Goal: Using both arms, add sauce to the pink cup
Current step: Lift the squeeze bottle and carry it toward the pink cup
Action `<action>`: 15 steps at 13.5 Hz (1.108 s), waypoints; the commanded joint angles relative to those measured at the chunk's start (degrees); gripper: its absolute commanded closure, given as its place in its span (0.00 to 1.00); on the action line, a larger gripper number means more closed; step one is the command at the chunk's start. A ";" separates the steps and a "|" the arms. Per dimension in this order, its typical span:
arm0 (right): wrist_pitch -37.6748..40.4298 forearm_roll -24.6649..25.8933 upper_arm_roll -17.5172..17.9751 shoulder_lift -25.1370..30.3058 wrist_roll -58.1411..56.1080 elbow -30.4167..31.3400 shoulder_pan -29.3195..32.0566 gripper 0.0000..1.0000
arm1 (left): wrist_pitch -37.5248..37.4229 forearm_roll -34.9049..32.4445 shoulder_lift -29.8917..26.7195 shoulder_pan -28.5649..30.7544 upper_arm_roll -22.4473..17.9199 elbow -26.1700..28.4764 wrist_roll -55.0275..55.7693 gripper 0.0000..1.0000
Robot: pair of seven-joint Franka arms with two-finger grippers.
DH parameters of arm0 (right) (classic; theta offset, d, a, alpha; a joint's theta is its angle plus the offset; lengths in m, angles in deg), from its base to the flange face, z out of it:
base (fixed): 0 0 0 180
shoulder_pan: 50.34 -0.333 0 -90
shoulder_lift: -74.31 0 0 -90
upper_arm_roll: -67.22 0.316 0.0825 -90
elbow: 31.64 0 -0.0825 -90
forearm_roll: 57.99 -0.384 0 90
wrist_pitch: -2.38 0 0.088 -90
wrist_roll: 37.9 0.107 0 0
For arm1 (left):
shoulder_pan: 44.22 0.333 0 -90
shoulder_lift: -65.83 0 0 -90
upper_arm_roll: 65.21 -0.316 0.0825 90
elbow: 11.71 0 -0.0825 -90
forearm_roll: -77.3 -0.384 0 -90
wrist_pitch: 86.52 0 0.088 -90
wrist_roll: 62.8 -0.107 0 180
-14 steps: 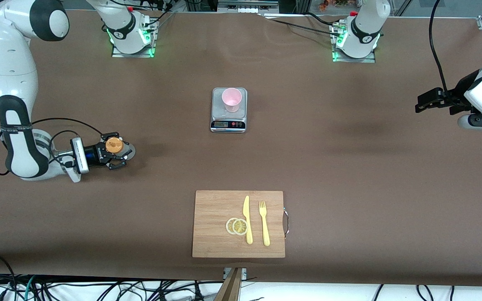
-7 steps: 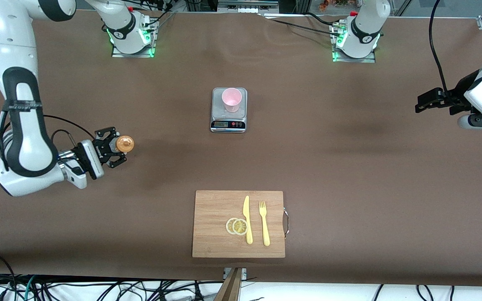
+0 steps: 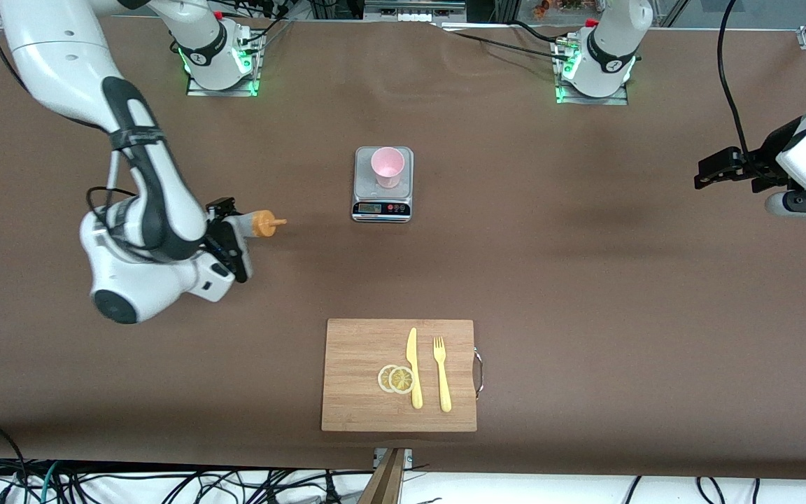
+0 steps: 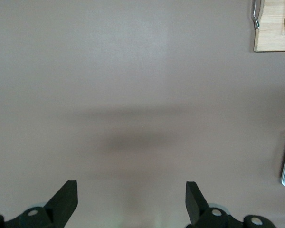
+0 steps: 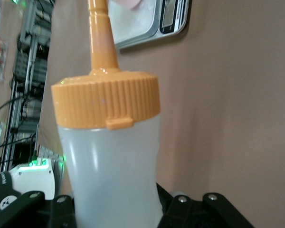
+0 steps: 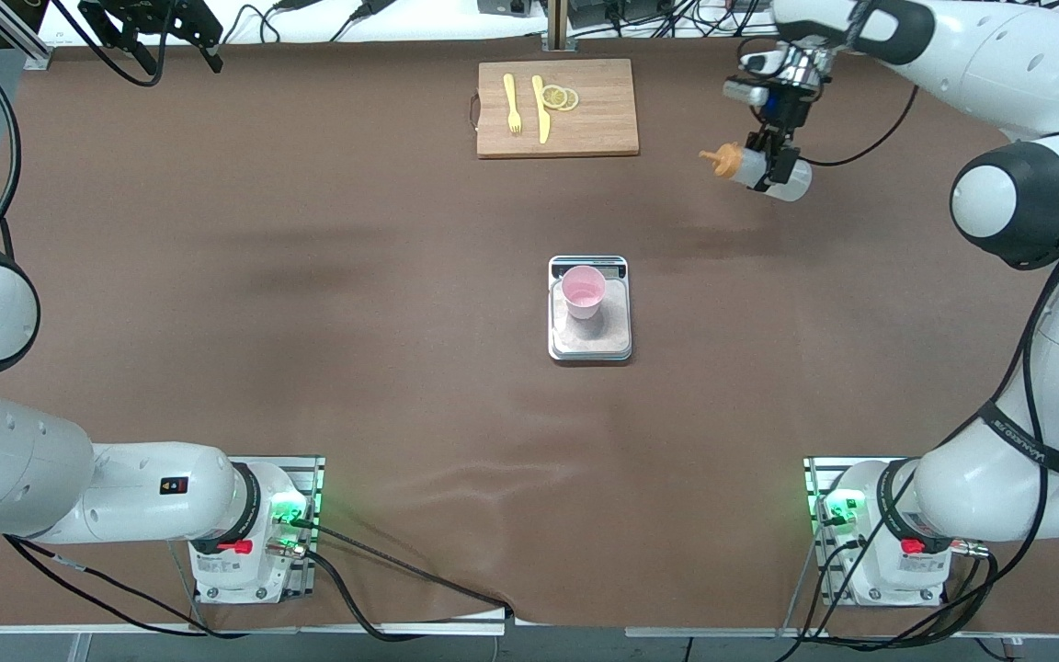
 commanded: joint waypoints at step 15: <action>4.08 23.40 18.13 1.44 33.64 1.09 -11.97 1.00 | -0.91 -0.96 1.01 0.49 0.24 -1.83 -1.30 0.00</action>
